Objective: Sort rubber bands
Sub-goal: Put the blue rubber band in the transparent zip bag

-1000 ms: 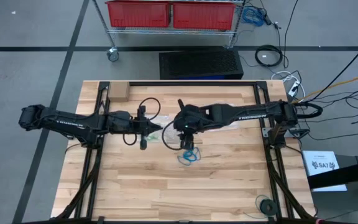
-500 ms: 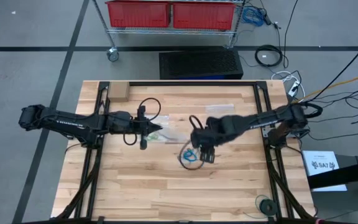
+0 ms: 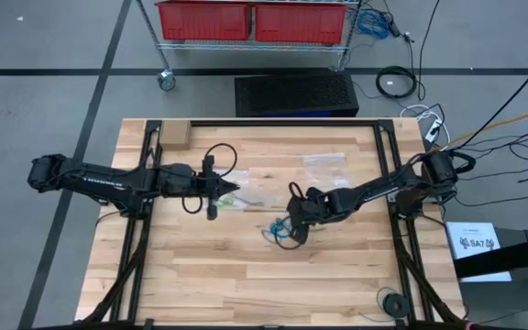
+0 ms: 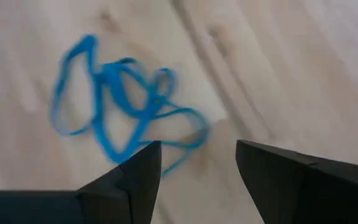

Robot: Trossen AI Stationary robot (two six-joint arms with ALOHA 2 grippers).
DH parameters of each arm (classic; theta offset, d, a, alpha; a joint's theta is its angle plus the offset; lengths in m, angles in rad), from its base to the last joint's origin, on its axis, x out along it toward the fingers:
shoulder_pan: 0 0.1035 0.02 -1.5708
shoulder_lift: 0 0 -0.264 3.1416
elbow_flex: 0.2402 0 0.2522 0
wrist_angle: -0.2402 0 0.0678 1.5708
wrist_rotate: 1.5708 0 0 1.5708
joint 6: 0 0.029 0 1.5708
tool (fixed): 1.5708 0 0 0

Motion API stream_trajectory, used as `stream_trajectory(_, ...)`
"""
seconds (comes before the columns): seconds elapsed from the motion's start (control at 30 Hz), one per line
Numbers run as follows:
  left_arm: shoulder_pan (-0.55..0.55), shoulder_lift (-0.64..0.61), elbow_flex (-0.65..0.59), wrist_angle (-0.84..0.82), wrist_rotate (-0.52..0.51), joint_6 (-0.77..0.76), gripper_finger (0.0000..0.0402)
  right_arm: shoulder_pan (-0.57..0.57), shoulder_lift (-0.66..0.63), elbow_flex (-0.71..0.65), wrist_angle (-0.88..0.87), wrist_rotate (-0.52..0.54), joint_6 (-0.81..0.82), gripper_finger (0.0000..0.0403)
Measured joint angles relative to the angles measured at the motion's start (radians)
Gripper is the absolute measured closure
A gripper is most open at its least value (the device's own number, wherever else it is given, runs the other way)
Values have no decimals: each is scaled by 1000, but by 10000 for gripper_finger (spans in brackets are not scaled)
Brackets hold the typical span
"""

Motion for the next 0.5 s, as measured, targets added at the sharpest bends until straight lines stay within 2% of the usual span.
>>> stream_trajectory(0.1, 0, 0, 0, -5, -1, 0, 402, -25, 2, -42, 63, -5, -18, 205)
stream_trajectory(0.23, 0, 0, 0, -11, -1, 0, 402, -46, 2, -61, 114, -125, -15, 205)
stream_trajectory(0.33, 0, 0, 0, -10, -1, 3, 402, -16, -5, -61, 104, -179, -46, 205)
stream_trajectory(0.43, 0, 0, 0, -10, -1, 3, 402, 36, -4, -61, 102, -180, -96, 205)
stream_trajectory(0.5, 0, 0, 0, -9, -1, 3, 402, 65, 4, -61, 103, -138, -114, 207)
